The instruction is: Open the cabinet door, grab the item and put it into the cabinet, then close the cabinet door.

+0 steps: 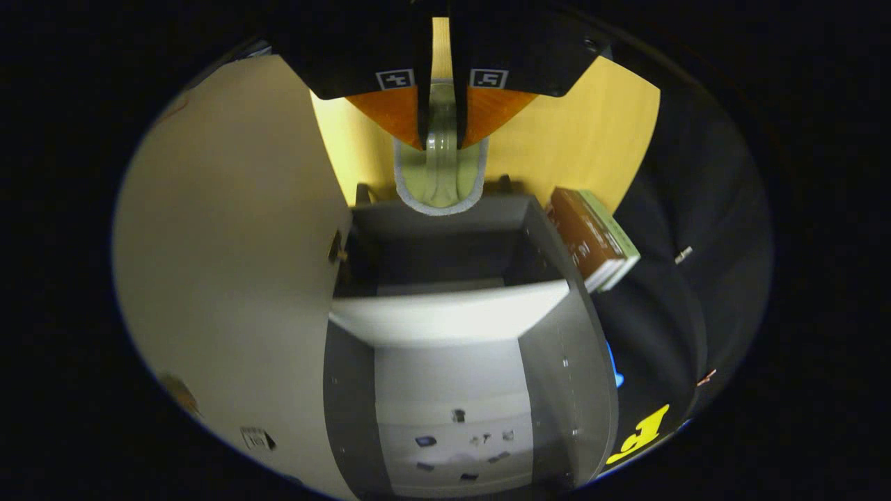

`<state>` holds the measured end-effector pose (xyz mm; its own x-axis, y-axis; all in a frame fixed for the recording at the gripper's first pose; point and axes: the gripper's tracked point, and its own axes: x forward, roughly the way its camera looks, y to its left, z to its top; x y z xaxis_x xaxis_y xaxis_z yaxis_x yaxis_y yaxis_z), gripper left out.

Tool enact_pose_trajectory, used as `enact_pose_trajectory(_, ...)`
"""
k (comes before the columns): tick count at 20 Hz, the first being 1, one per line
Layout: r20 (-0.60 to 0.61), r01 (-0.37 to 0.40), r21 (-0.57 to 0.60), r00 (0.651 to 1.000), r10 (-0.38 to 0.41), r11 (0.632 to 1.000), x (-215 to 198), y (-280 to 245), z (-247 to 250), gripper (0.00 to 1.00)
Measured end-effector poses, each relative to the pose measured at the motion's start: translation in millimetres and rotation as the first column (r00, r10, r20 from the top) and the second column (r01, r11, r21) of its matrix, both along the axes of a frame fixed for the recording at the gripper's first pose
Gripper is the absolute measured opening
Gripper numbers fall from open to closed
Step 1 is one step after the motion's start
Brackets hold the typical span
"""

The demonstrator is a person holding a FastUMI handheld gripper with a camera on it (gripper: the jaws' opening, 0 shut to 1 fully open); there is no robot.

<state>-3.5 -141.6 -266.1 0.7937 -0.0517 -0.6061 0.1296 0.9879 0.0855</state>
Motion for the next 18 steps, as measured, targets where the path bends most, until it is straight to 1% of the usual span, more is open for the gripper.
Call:
enact_pose_trajectory(3, 0.057, -0.013, -0.006, 0.998, 0.013, 1.0, 36.6, -0.5, 57.2, 0.14)
enact_pose_trajectory(7, 0.086, -0.031, -0.018, 0.996, 0.032, 0.999, 81.1, 2.8, 97.2, 0.14)
enact_pose_trajectory(13, 0.121, -0.015, -0.025, 0.993, 0.018, 1.0, 134.4, 5.3, 114.3, 0.14)
enact_pose_trajectory(18, 0.113, -0.004, -0.066, 0.994, 0.011, 0.998, 184.1, 0.4, 110.5, 0.14)
